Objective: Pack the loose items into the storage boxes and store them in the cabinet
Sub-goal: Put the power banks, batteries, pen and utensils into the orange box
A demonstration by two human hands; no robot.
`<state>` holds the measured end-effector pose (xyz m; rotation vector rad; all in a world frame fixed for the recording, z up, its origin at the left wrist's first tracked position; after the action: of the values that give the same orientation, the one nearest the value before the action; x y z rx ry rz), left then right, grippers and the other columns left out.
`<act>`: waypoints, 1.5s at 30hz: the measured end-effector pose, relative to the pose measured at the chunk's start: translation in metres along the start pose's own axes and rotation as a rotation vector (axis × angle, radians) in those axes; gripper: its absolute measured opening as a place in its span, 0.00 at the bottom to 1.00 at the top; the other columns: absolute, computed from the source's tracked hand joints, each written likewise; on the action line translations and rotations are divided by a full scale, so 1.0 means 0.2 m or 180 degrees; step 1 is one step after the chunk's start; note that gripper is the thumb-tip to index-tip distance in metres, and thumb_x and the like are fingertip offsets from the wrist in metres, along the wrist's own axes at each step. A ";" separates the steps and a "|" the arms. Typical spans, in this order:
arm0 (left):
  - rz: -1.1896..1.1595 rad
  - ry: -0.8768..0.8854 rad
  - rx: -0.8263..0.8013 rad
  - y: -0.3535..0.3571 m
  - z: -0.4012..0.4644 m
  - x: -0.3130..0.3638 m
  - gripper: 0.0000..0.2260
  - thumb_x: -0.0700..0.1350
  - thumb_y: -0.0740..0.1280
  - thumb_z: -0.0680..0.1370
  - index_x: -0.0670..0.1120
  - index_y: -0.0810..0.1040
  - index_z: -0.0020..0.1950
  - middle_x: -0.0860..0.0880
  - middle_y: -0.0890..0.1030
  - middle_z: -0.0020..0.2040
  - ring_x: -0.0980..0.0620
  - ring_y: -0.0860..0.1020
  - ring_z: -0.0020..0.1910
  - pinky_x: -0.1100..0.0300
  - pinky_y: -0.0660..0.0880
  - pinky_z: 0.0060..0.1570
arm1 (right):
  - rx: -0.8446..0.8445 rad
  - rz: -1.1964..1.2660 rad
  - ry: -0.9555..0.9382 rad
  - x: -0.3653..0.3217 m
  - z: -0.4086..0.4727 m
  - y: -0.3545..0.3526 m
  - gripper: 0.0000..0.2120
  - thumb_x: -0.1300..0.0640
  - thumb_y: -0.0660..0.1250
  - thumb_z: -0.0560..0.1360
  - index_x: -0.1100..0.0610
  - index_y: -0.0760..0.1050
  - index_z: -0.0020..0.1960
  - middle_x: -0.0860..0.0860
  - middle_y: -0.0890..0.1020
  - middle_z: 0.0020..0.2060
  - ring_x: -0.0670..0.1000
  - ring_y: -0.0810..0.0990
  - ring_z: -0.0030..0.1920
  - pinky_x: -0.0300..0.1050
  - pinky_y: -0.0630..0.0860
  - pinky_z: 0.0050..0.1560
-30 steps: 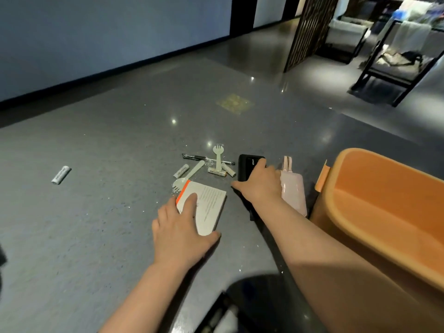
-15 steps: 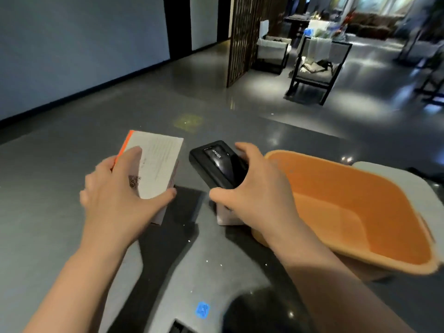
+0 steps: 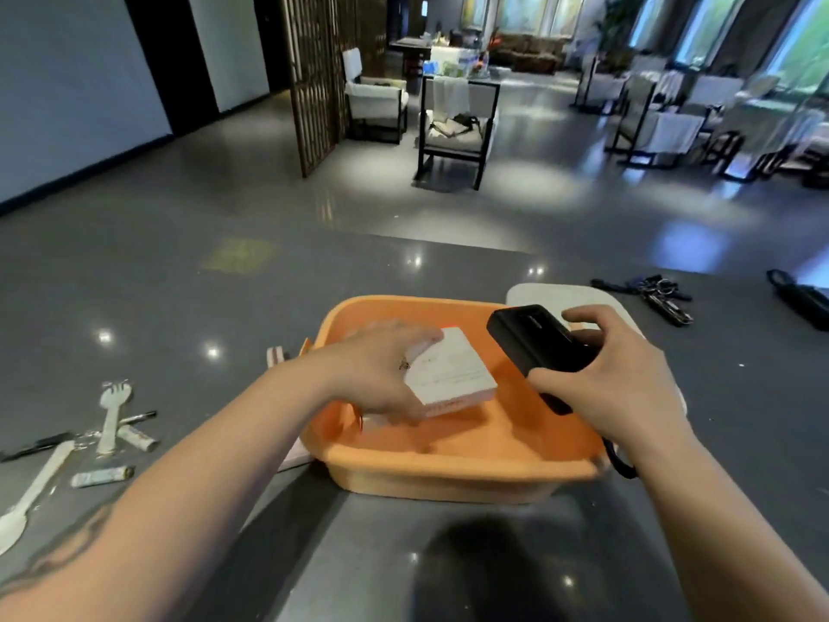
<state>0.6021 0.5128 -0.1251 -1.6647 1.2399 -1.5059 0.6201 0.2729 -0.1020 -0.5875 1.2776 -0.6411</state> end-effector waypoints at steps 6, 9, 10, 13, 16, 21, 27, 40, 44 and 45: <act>0.0988 -0.0056 -0.1004 0.10 0.22 -0.08 0.46 0.52 0.76 0.64 0.60 0.52 0.74 0.50 0.57 0.74 0.44 0.57 0.72 0.47 0.59 0.69 | -0.0309 0.0122 -0.0203 0.05 0.06 0.09 0.33 0.43 0.73 0.53 0.37 0.67 0.56 0.34 0.75 0.41 0.36 0.75 0.43 0.36 0.69 0.36; 0.1264 -0.0047 -0.1112 0.13 0.28 -0.11 0.45 0.51 0.76 0.65 0.57 0.53 0.75 0.51 0.58 0.73 0.44 0.59 0.70 0.46 0.62 0.67 | -0.0441 0.0056 -0.0373 0.03 0.10 0.12 0.32 0.42 0.72 0.53 0.36 0.66 0.56 0.32 0.74 0.40 0.33 0.72 0.42 0.31 0.65 0.35; 0.1346 -0.0055 -0.1158 0.15 0.29 -0.12 0.46 0.53 0.76 0.65 0.56 0.51 0.75 0.51 0.57 0.73 0.44 0.58 0.71 0.45 0.62 0.68 | -0.0489 0.0065 -0.0410 0.02 0.12 0.14 0.32 0.42 0.71 0.52 0.37 0.67 0.55 0.32 0.74 0.40 0.34 0.73 0.43 0.32 0.66 0.35; 0.1615 0.0037 -0.1280 0.19 0.30 -0.13 0.47 0.52 0.74 0.69 0.56 0.46 0.77 0.49 0.50 0.77 0.43 0.52 0.74 0.43 0.57 0.71 | -0.0681 0.0098 -0.0497 -0.01 0.17 0.19 0.33 0.42 0.71 0.51 0.38 0.69 0.56 0.35 0.77 0.44 0.36 0.75 0.46 0.34 0.71 0.37; 0.1424 -0.0077 -0.1253 0.17 0.25 -0.14 0.44 0.47 0.73 0.70 0.56 0.48 0.77 0.51 0.46 0.78 0.44 0.51 0.75 0.45 0.59 0.71 | -0.0919 -0.0083 -0.0643 -0.02 0.20 0.26 0.33 0.45 0.75 0.54 0.40 0.69 0.58 0.38 0.78 0.46 0.38 0.76 0.45 0.32 0.72 0.37; 0.1234 -0.0012 0.0410 -0.05 0.03 -0.19 0.18 0.48 0.66 0.75 0.55 0.72 0.65 0.56 0.73 0.64 0.53 0.70 0.64 0.52 0.62 0.68 | -0.1318 -0.0596 -0.0990 -0.04 0.27 0.40 0.34 0.44 0.76 0.55 0.42 0.69 0.59 0.43 0.79 0.49 0.45 0.76 0.50 0.43 0.79 0.46; 0.0078 -0.0159 0.1523 0.01 -0.17 -0.24 0.14 0.46 0.62 0.78 0.55 0.73 0.64 0.58 0.70 0.68 0.57 0.65 0.68 0.51 0.61 0.69 | -0.2115 -0.0761 -0.1488 -0.08 0.33 0.63 0.36 0.48 0.76 0.56 0.44 0.69 0.62 0.42 0.75 0.52 0.46 0.69 0.52 0.40 0.67 0.47; -0.1110 -0.1698 0.2369 0.27 -0.40 -0.65 0.19 0.46 0.69 0.73 0.49 0.73 0.64 0.49 0.75 0.61 0.48 0.74 0.61 0.54 0.71 0.58 | -0.1697 -0.0516 -0.1591 -0.30 0.26 0.54 0.26 0.46 0.76 0.64 0.41 0.73 0.60 0.40 0.77 0.58 0.42 0.74 0.58 0.39 0.68 0.54; -0.1052 -0.1614 0.1700 0.43 -0.36 -0.58 0.35 0.54 0.71 0.68 0.50 0.62 0.72 0.48 0.59 0.74 0.47 0.58 0.71 0.56 0.58 0.67 | -0.0957 0.0628 -0.1379 -0.43 0.09 0.38 0.17 0.53 0.75 0.66 0.38 0.77 0.50 0.33 0.79 0.46 0.32 0.74 0.50 0.28 0.68 0.48; -0.0984 -0.1644 0.1702 0.45 -0.35 -0.56 0.35 0.55 0.69 0.69 0.51 0.61 0.73 0.48 0.55 0.76 0.48 0.54 0.72 0.56 0.57 0.68 | -0.0924 0.0771 -0.1391 -0.46 0.04 0.38 0.17 0.56 0.75 0.66 0.40 0.77 0.50 0.34 0.79 0.45 0.33 0.75 0.51 0.29 0.69 0.50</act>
<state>0.5182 0.5887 -0.2379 -1.7504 0.2832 -1.2949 0.6206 0.3915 -0.0930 -0.7494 1.0097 -0.1117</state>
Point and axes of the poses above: each hand's wrist, its own z-axis towards the middle knuckle, its own y-axis out of the palm, x = y × z, the point moved 2 cm from there along z, towards the middle knuckle
